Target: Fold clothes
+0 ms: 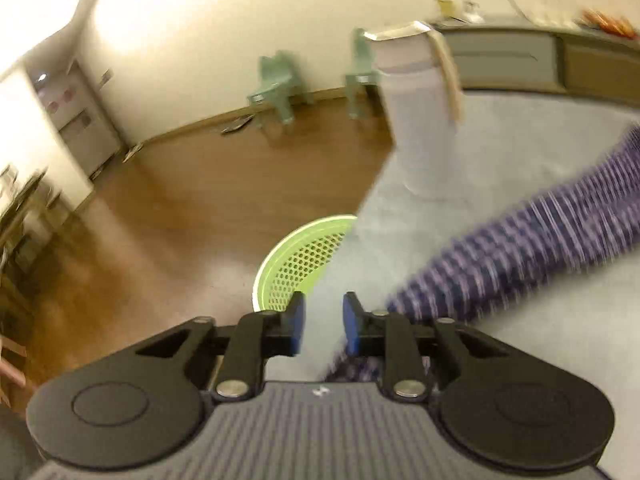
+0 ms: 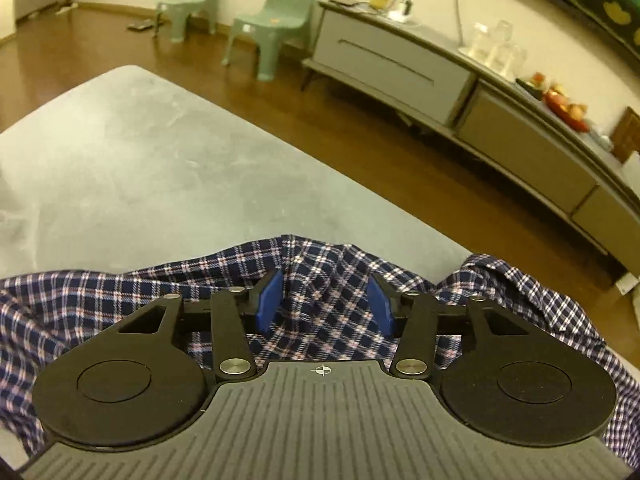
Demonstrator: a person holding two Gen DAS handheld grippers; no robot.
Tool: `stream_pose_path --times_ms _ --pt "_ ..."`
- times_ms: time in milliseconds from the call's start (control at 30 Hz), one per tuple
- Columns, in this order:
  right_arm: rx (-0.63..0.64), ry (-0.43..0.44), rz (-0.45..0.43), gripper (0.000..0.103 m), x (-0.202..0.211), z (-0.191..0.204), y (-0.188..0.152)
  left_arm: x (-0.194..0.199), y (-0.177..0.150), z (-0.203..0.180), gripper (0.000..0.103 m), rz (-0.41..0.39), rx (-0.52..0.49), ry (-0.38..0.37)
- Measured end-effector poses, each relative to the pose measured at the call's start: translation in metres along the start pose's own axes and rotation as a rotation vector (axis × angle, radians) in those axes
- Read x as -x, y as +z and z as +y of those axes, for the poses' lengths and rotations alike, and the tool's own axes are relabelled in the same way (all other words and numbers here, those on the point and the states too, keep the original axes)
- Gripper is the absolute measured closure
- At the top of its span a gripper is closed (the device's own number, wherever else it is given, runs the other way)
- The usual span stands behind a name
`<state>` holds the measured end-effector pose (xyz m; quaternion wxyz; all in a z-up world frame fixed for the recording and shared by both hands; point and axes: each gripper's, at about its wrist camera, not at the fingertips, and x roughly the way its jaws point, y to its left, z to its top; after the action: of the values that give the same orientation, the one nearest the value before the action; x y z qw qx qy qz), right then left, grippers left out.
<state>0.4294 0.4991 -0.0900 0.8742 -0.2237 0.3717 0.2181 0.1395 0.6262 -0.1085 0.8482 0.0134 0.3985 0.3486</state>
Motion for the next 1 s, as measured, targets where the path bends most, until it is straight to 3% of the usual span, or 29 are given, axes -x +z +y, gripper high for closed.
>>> stream_pose_path --times_ms 67,100,167,267,333,367,433,567,700,800,900,1000 --pt "-0.029 -0.005 -0.056 0.052 0.031 -0.004 -0.007 0.004 0.001 0.016 0.070 0.020 0.121 -0.015" --pt "-0.052 0.023 -0.092 0.052 0.052 -0.001 -0.011 0.007 -0.004 0.029 0.063 0.030 0.196 -0.027" --pt "-0.053 0.164 -0.143 0.049 0.096 0.020 -0.023 0.014 -0.016 0.060 0.053 0.049 0.364 -0.079" --pt "0.056 0.278 -0.196 0.035 0.141 0.072 -0.047 0.029 -0.046 0.109 0.039 0.133 0.671 -0.365" --pt "0.122 0.294 -0.238 0.030 0.168 0.109 -0.063 0.037 -0.077 0.133 0.018 0.188 0.904 -0.615" --pt "0.133 0.284 -0.257 0.027 0.176 0.121 -0.071 0.039 -0.093 0.143 0.016 0.214 1.009 -0.695" --pt "0.054 0.340 -0.231 0.024 0.188 0.141 -0.088 0.039 -0.117 0.156 0.016 0.247 1.159 -0.712" --pt "-0.085 0.564 -0.090 0.023 0.202 0.188 -0.105 0.037 -0.126 0.182 0.016 0.228 1.266 -0.685" --pt "-0.174 0.604 -0.107 0.016 0.207 0.230 -0.095 0.045 -0.128 0.200 0.010 0.170 1.288 -0.685" --pt "-0.287 0.642 -0.041 0.017 0.193 0.253 -0.075 0.034 -0.137 0.204 0.010 0.210 1.316 -0.675" --pt "-0.439 0.744 0.037 0.018 0.167 0.272 -0.060 0.019 -0.145 0.211 0.010 0.234 1.368 -0.704" --pt "-0.480 0.682 0.168 0.023 0.134 0.301 -0.048 0.010 -0.142 0.213 0.010 0.230 1.311 -0.645"
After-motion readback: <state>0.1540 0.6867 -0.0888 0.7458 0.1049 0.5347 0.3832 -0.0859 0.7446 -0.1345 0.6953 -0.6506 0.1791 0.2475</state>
